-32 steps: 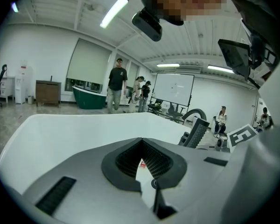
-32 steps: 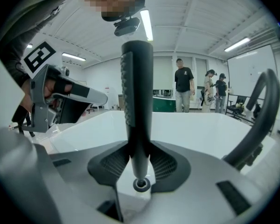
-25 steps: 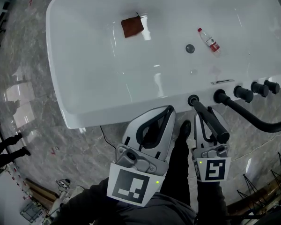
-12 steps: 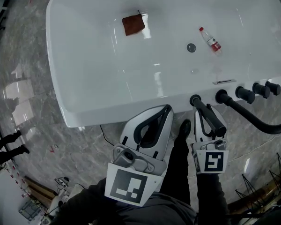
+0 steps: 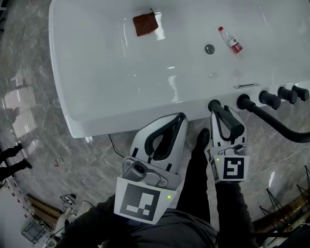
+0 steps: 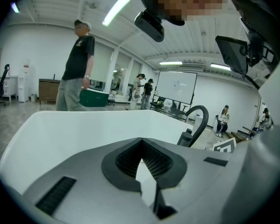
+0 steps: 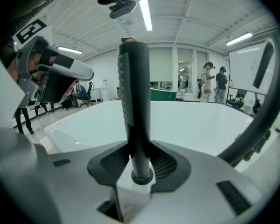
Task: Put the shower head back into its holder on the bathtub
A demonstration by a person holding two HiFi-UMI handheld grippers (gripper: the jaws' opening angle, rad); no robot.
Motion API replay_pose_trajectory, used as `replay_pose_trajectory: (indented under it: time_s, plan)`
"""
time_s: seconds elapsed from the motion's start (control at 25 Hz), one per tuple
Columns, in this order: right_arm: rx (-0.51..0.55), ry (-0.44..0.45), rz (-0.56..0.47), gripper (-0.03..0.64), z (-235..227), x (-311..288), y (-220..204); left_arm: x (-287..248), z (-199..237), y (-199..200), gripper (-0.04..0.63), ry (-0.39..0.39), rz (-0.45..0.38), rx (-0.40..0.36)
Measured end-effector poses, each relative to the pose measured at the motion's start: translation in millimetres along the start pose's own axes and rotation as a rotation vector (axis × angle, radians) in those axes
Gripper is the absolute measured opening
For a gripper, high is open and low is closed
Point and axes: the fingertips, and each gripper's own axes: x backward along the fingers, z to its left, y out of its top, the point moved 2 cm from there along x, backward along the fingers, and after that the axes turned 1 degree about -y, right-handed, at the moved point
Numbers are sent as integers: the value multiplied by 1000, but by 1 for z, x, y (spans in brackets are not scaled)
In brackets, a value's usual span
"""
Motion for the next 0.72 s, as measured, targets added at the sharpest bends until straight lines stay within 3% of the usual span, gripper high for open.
replay_pose_trajectory:
  time_s: [0.32, 0.72]
  plan:
    - [-70, 14, -35, 141, 0, 2, 3, 1, -11, -12, 3, -4, 29, -9]
    - [-88, 24, -39, 247, -1, 7, -1, 0, -20, -15, 3, -11, 31, -6]
